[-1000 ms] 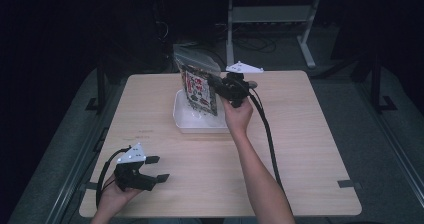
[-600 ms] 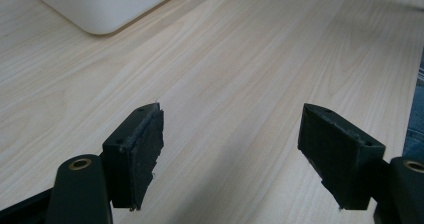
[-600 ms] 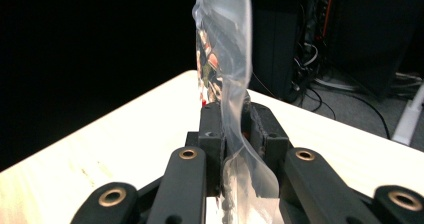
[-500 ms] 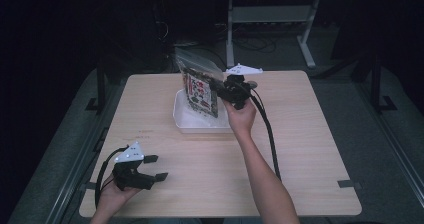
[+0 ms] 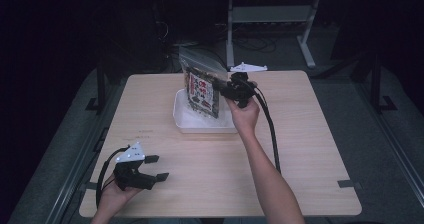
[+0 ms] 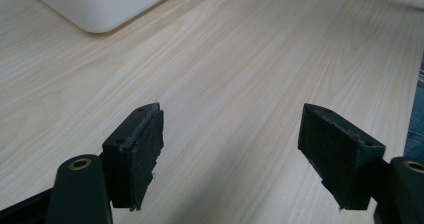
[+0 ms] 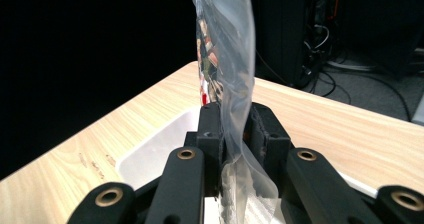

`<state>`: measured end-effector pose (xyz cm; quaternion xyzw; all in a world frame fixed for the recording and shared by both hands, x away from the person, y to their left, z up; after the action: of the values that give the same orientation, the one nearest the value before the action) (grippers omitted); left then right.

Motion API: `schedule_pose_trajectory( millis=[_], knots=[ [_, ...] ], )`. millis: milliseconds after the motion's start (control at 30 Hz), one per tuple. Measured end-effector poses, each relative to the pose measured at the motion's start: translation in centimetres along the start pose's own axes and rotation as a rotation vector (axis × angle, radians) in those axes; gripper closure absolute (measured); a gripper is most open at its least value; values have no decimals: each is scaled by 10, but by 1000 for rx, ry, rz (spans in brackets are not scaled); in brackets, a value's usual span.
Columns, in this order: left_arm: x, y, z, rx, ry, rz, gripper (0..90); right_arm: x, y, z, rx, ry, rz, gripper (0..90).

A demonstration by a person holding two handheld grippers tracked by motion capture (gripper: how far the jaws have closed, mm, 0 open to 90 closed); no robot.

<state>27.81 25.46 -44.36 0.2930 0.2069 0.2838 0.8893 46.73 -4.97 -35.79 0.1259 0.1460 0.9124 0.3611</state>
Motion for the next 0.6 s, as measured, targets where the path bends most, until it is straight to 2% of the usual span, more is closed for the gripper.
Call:
schedule_pose_trajectory(
  millis=[133,200,367,600],
  knots=[
    [2,1,-1,-3,5,6,251,-3,1,1,9,-4,5,747],
    [3,1,-1,-2,8,6,250,-3,1,2,17,-5,7,680],
    [2,1,-1,0,5,6,250,-5,1,2,38,-31,27,597],
    [2,1,-1,-1,5,6,248,-4,5,3,45,-35,34,540]
  ],
)
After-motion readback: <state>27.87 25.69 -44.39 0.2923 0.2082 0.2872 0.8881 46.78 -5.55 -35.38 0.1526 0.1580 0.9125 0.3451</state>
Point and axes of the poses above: each handheld gripper's, and its own axes: y roughly backward along the jaws, z roughly out of its top, x roughly to its left, the point moved 3 cm from there along -y, roughly forward along the jaws, and after that the axes turned 7 degrees about y, right-handed, at the moved point
